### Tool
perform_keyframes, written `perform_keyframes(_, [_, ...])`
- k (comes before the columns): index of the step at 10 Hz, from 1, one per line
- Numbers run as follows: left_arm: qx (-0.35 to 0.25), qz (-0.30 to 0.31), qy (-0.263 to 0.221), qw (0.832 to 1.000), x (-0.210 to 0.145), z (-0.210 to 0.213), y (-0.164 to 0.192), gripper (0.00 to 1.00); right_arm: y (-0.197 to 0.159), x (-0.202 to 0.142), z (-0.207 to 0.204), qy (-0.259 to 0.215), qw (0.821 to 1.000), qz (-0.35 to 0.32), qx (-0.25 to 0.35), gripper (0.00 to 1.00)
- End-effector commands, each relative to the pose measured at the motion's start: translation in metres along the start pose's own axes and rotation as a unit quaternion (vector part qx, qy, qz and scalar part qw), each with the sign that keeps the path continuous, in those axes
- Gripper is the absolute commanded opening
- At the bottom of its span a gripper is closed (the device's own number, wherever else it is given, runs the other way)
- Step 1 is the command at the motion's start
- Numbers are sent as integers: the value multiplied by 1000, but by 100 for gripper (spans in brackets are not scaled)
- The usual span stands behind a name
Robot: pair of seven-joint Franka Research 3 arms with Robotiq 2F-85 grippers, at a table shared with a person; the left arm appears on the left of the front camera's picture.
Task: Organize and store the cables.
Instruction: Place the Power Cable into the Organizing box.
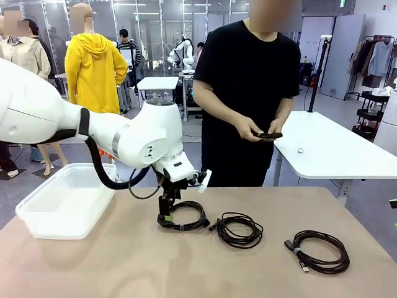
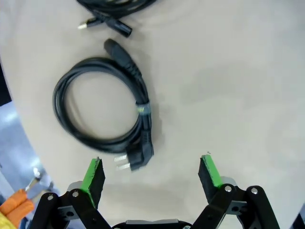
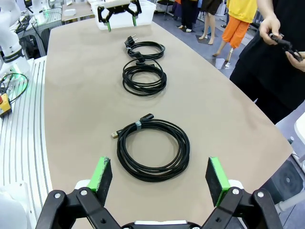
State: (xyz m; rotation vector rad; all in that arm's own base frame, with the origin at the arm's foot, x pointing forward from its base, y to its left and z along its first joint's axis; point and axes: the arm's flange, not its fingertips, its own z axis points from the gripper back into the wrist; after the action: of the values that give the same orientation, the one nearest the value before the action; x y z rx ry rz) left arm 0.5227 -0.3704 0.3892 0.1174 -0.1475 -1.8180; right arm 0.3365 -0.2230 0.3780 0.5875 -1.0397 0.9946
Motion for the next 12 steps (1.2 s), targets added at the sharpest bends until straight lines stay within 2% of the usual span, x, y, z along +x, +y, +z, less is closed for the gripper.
perform_keyframes(1, [-46,43,-6,998,9,-12,9,100,-1,1,0,0,1000,1,-3,100])
perform_keyframes(3, [-60,63,11,996,18,-34,15,100,-1,1,0,0,1000,1,-3,100])
perform_keyframes(6, [-70,104,1,992,16,-59,21,100,-1,1,0,0,1000,1,-3,100])
perform_keyframes(8, [-48,87,-18,995,12,-68,27,100,-1,1,0,0,1000,1,-3,100])
perform_keyframes(12, [-81,81,-31,993,8,-84,45,100,-1,1,0,0,1000,1,-3,100])
